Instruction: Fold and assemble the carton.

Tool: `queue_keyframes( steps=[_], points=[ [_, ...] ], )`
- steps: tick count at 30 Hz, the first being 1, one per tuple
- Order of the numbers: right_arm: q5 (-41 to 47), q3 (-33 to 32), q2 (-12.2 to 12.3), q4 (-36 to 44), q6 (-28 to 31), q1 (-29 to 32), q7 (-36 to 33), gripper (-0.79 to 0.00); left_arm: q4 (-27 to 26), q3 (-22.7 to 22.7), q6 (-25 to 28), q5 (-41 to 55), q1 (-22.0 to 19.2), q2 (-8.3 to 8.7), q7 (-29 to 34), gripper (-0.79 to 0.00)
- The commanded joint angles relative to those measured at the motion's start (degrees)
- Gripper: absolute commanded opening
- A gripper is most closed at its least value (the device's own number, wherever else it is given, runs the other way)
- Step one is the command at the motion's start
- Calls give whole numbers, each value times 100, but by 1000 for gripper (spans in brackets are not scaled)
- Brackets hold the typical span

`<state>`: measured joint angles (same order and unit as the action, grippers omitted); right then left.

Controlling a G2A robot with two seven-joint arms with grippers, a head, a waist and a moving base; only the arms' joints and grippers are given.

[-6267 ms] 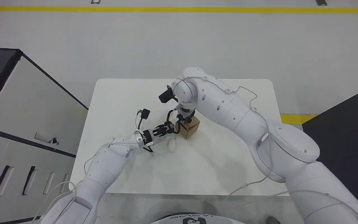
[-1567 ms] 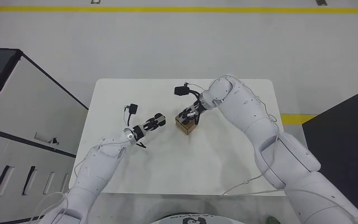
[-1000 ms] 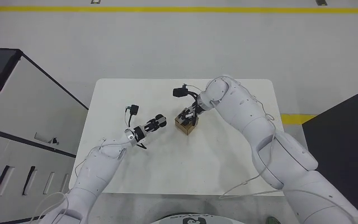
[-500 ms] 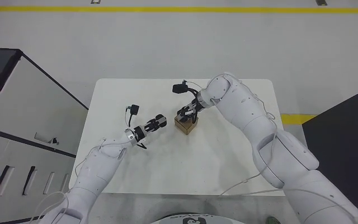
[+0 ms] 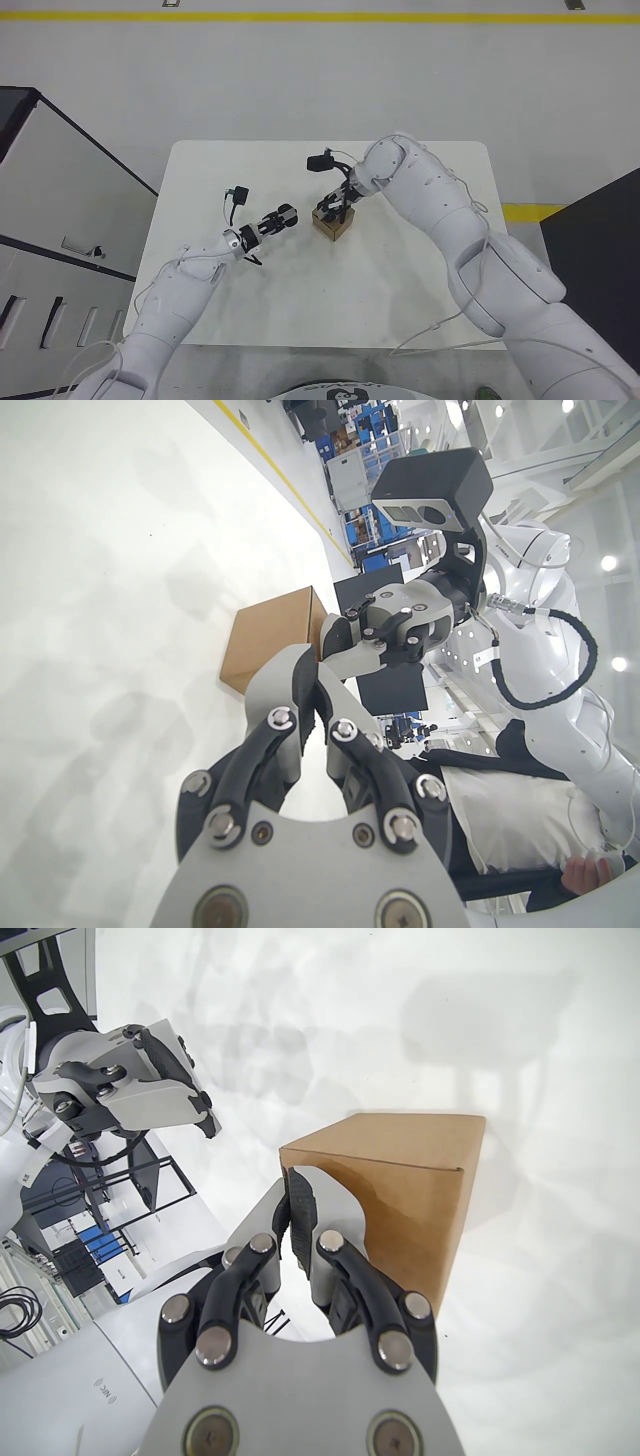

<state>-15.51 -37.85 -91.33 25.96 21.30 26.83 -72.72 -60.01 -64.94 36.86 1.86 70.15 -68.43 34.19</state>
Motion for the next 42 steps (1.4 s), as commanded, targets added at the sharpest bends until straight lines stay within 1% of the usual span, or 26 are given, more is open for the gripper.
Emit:
queue_keyframes(
  steps=[1,8,11,14,15,16,17,18,19,20,22,23,24,25,26,27,33,34,35,37,39,41,42],
  points=[
    [0,10,-14,-29,-10,-9,-1,-785,9,6,-2,3,-6,-1,3,-785],
    [29,16,-49,-119,7,-36,22,-785,36,38,-4,3,-28,-8,-4,-785],
    [135,-49,-35,-159,177,-56,59,-785,56,61,-12,7,-43,-14,-10,-785],
    [304,-180,23,-233,466,-85,71,-785,68,90,-16,2,-63,-24,-27,-785],
    [374,-236,52,-254,587,-88,69,-634,66,101,-12,-4,-72,-27,-33,-785],
    [442,-290,83,-278,696,-90,47,-416,65,114,-16,-10,-82,-31,-36,-757],
    [505,-348,118,-291,803,-93,43,-145,60,129,-9,-12,-92,-35,-31,-705],
    [573,-408,155,-304,917,-86,34,-9,61,143,-13,-12,-103,-39,-32,-656],
    [650,-474,197,-306,1047,-77,21,0,57,160,-13,-20,-117,-44,-31,-579],
    [734,-542,258,-257,1138,-39,111,0,53,183,-15,-33,-134,-50,-27,-520],
    [920,-615,364,-15,1298,90,271,0,41,208,-5,-45,-152,-59,-41,-431],
    [989,-632,410,79,1334,143,306,0,37,214,0,-54,-157,-60,-43,-400],
    [1074,-646,459,176,1334,195,306,0,27,218,15,-65,-163,-62,-59,-292],
    [1074,-646,459,176,1334,195,306,0,18,214,27,-68,-160,-61,-77,-200],
    [1074,-646,459,176,1334,195,306,0,6,210,38,-77,-158,-60,-87,-89],
    [1074,-646,459,176,1334,195,306,0,-20,202,60,-96,-150,-57,-111,0],
    [1074,-646,459,176,1334,195,306,0,-286,280,39,-235,-116,-77,-258,0],
    [1073,-651,461,188,1330,213,354,0,-308,292,40,-269,-120,-82,-299,0],
    [1093,-701,485,251,1423,277,558,0,-317,296,44,-305,-119,-84,-337,0],
    [1119,-828,597,437,1864,436,838,0,-328,279,47,-351,-103,-80,-398,0],
    [1105,-891,703,640,2091,582,1064,0,-341,254,45,-387,-86,-72,-425,0],
    [1096,-983,890,932,2337,795,1310,0,-377,217,49,-421,-60,-60,-455,0],
    [1127,-1020,946,1016,2405,865,1378,0,-393,209,53,-433,-51,-57,-464,0]
  ],
)
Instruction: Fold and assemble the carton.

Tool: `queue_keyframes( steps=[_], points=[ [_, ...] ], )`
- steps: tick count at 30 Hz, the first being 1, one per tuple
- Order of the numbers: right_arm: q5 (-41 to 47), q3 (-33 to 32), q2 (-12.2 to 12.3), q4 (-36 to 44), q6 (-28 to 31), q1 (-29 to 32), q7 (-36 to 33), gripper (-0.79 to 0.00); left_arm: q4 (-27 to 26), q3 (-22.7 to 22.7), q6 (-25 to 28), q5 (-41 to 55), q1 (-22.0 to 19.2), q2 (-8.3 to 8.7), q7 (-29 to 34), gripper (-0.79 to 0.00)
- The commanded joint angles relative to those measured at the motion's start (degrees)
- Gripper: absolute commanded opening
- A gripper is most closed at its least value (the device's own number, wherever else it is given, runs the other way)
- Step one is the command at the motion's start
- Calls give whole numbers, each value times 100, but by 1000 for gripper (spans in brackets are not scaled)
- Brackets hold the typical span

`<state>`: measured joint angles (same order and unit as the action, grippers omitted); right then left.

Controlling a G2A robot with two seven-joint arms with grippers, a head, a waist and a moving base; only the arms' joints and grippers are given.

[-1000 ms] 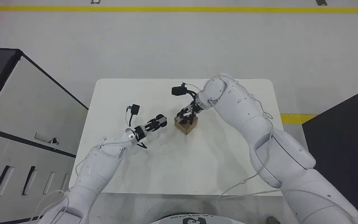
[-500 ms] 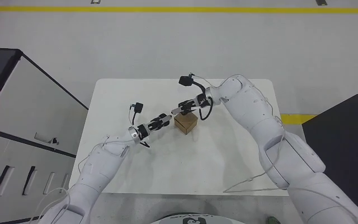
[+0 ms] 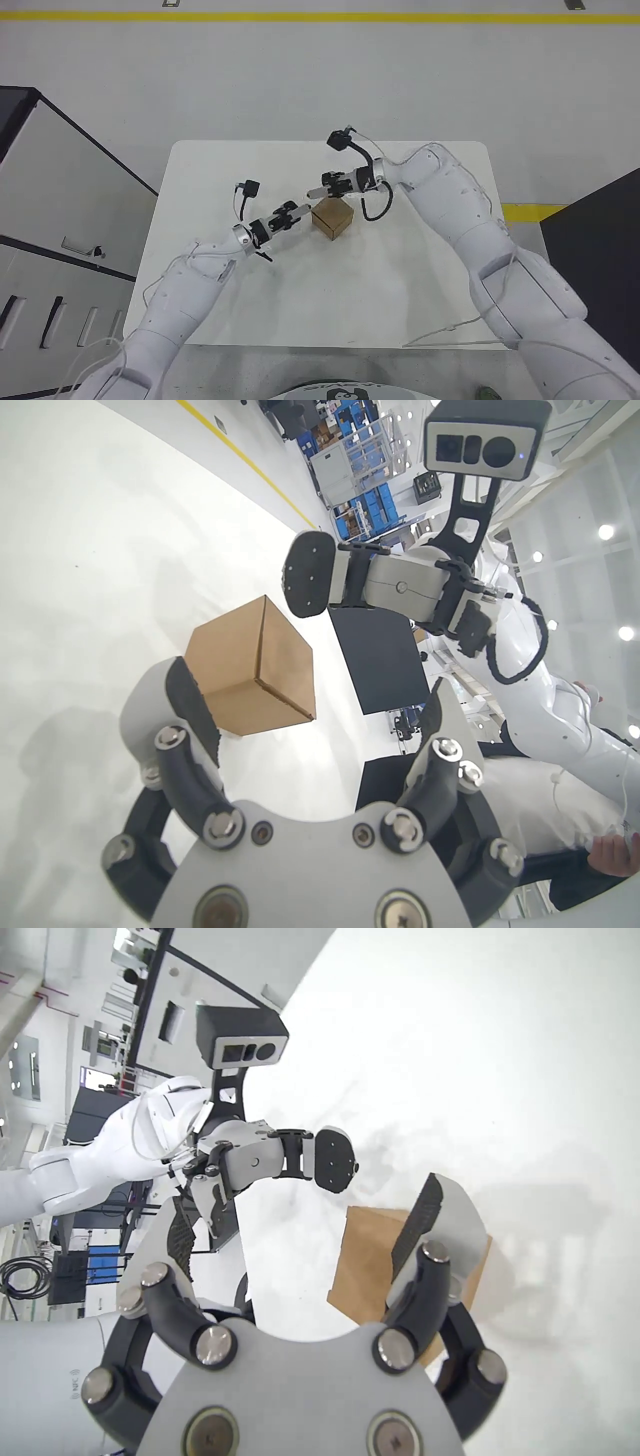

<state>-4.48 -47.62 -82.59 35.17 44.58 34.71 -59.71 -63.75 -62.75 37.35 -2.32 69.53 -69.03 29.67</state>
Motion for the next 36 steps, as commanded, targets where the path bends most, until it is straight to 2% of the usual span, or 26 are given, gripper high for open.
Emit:
queue_keyframes(
  steps=[1,9,34,36],
  points=[
    [63,-80,159,258,181,193,181,0,-45,-23,15,-30,22,8,-25,0],
    [281,-334,1013,1572,1023,1155,1022,0,-189,58,124,-298,40,2,-81,0],
    [259,-348,1018,1595,985,1184,1085,0,-235,65,125,-459,36,5,-141,0],
    [141,-466,1079,1685,1102,1310,1246,0,-324,10,473,-645,167,23,-379,0]
  ],
)
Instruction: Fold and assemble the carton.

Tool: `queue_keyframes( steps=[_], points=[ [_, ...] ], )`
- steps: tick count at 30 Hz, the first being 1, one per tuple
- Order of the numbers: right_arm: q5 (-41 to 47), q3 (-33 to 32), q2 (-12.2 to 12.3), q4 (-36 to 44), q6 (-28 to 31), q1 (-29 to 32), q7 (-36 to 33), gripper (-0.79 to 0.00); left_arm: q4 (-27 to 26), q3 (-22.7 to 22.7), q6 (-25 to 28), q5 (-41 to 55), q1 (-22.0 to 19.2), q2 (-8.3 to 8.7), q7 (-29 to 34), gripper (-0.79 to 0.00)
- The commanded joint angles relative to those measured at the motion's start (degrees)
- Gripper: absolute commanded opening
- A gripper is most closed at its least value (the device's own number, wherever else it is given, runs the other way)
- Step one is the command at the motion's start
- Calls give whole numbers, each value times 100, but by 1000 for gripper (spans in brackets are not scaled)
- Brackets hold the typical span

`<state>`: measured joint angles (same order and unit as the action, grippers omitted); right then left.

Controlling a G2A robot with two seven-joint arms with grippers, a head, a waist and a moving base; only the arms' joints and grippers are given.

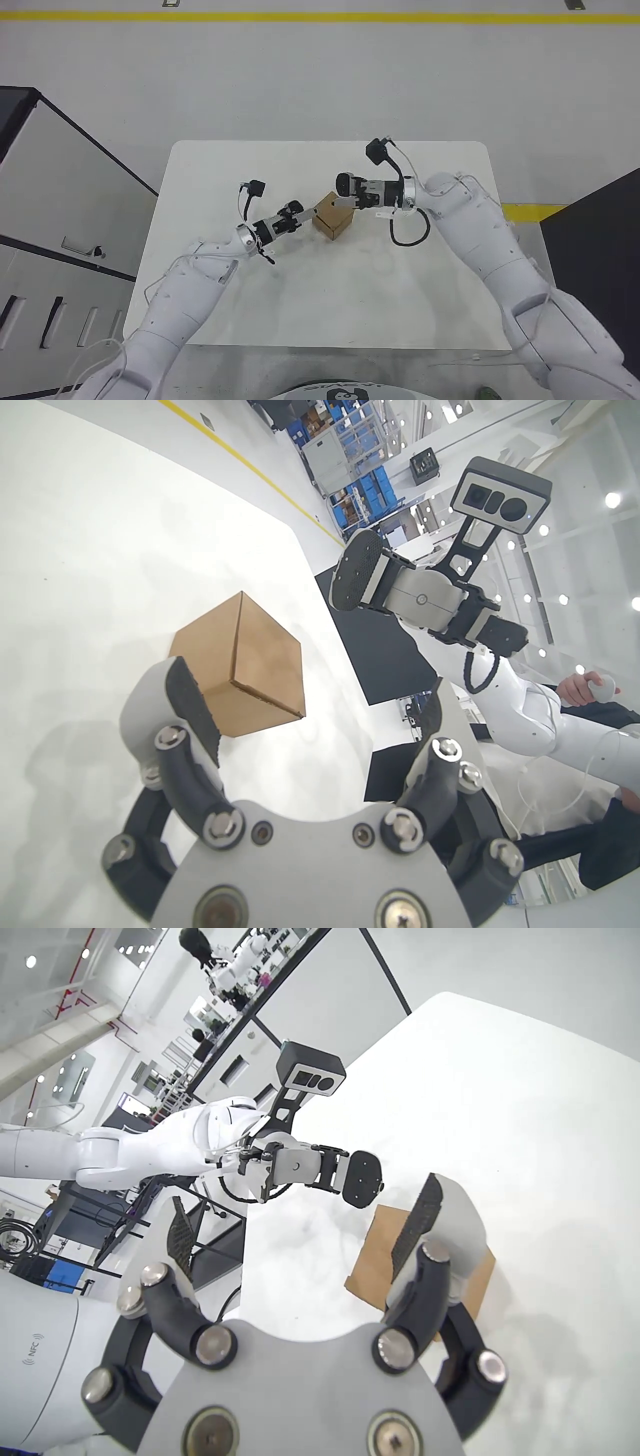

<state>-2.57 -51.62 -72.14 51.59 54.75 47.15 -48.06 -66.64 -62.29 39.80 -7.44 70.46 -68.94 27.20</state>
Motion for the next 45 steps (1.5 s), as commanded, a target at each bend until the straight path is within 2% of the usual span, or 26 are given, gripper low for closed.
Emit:
queue_keyframes(
  steps=[1,4,7,10,11,13,21,23,24,25,27,31,36,45],
  points=[
    [-43,-121,66,93,243,136,114,0,-43,-80,416,-283,129,28,-247,0],
    [54,-228,172,360,325,342,178,0,-87,-221,805,-1208,254,58,-910,0],
    [238,-357,298,615,325,547,178,0,-205,-303,966,-2375,391,63,-1770,0],
    [503,-554,447,835,325,799,178,0,-292,-286,913,-3494,514,36,-2737,0],
    [617,-628,509,904,325,909,178,0,-307,-268,732,-4049,530,23,-3155,0],
    [754,-718,567,902,325,1002,178,0,-336,-240,461,-4621,522,17,-3465,0],
    [754,-718,567,902,325,1002,178,0,-336,-240,461,-4621,522,17,-3465,0],
    [654,-742,575,925,236,1043,278,0,-459,-155,133,-5261,530,30,-3336,0],
    [581,-776,588,930,258,1085,341,0,-450,-113,207,-5201,564,21,-3399,0],
    [563,-836,611,887,325,1147,413,0,-465,-93,-145,-5622,518,25,-3375,0],
    [551,-938,653,877,325,1230,464,0,-456,35,-451,-5959,539,-1,-3575,0],
    [702,-1160,743,899,325,1479,537,0,-324,240,-889,-6474,473,-46,-3850,0],
    [899,-1430,839,895,325,1729,591,0,-205,391,-1188,-6848,405,-83,-4186,0],
    [919,-1452,845,875,325,1739,602,0,-208,391,-1202,-6850,409,-83,-4183,0]
  ],
)
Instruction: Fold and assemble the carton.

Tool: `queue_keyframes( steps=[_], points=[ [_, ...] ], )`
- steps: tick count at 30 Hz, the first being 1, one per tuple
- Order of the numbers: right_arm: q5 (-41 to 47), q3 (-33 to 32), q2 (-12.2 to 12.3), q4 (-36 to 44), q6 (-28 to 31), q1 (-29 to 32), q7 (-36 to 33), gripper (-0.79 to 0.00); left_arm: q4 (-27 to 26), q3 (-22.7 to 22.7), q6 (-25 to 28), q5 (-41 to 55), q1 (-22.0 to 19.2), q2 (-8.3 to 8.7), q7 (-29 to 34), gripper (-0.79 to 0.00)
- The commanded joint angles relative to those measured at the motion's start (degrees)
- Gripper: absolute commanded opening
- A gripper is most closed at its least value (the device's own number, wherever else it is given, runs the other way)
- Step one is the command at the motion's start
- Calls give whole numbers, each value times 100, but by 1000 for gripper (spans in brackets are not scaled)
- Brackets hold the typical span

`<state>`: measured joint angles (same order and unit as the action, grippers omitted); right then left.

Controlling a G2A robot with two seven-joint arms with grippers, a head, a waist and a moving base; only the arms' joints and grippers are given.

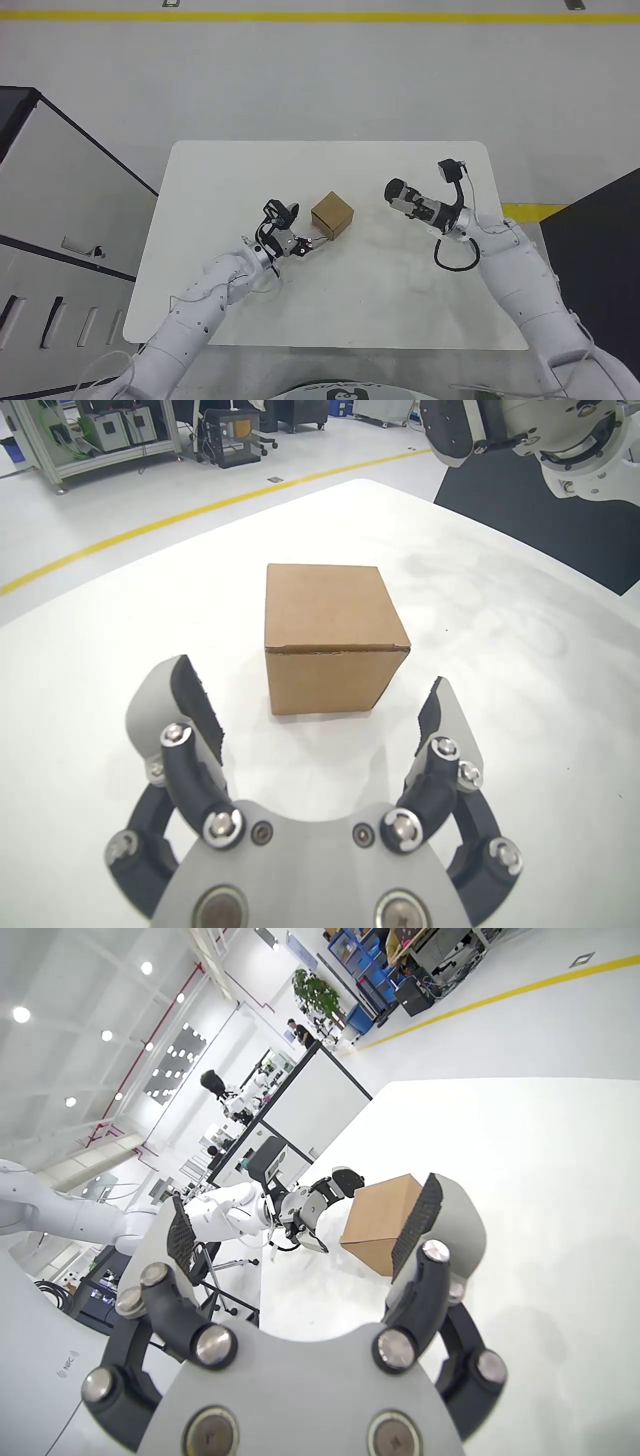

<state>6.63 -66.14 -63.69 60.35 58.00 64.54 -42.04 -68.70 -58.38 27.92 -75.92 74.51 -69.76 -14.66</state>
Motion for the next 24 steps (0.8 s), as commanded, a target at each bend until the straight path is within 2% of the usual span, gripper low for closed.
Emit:
queue_keyframes(
  steps=[1,8,14,24],
  points=[
    [-23,-9,0,17,-60,17,60,0,-21,4,-30,39,27,-5,-25,0],
    [49,-230,68,-100,-88,206,332,0,235,207,110,106,-37,-75,-443,0],
    [246,-399,113,-254,-127,251,463,0,574,436,-196,-5,-239,-181,-680,0],
    [246,-399,113,-254,-127,251,463,0,504,526,-354,-111,-217,-209,-636,0]
  ],
)
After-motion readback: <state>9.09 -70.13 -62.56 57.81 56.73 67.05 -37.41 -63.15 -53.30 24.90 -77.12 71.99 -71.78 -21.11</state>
